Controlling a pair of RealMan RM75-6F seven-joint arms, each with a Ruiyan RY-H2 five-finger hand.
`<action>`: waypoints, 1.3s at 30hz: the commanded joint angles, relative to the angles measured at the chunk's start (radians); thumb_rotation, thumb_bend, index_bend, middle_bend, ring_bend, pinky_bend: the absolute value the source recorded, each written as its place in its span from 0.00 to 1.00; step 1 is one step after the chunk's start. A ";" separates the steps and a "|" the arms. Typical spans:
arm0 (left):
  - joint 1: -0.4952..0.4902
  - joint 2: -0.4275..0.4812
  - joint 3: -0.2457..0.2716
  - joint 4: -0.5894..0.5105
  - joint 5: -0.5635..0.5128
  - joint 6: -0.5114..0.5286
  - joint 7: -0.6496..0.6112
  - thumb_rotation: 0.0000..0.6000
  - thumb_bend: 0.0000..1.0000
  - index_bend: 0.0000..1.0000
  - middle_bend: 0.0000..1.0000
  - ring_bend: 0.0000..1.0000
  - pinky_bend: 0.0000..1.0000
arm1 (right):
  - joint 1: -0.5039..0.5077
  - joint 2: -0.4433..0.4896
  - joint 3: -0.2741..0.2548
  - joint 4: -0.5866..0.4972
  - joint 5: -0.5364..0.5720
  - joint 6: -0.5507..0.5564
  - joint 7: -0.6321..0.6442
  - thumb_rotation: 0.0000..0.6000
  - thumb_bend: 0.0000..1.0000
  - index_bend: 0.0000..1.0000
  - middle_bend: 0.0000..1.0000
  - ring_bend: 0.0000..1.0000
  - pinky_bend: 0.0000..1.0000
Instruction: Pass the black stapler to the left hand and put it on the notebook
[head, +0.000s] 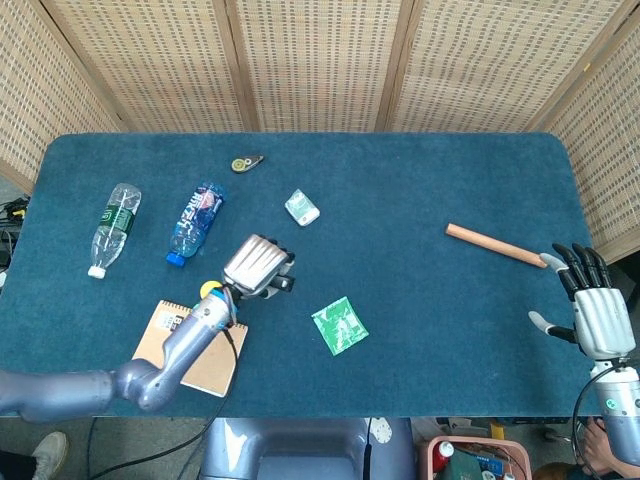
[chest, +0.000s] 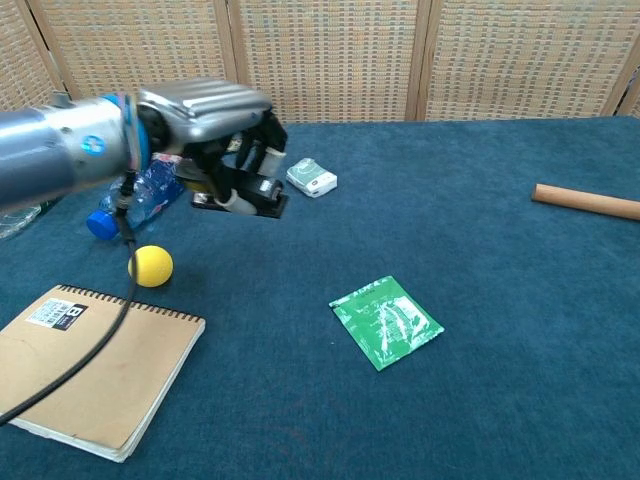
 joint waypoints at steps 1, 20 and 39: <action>0.112 0.171 0.100 -0.114 0.162 0.050 -0.145 1.00 0.37 0.74 0.61 0.51 0.56 | 0.000 -0.001 0.000 -0.005 -0.004 -0.001 -0.008 1.00 0.00 0.17 0.10 0.00 0.03; 0.339 0.230 0.285 -0.078 0.376 0.123 -0.338 1.00 0.37 0.74 0.61 0.51 0.56 | 0.000 -0.003 -0.005 -0.023 -0.030 -0.005 -0.038 1.00 0.00 0.17 0.10 0.00 0.03; 0.370 0.250 0.280 -0.169 0.275 0.049 -0.185 1.00 0.00 0.00 0.00 0.00 0.00 | -0.008 0.000 0.004 -0.019 -0.025 0.001 -0.027 1.00 0.00 0.17 0.10 0.00 0.03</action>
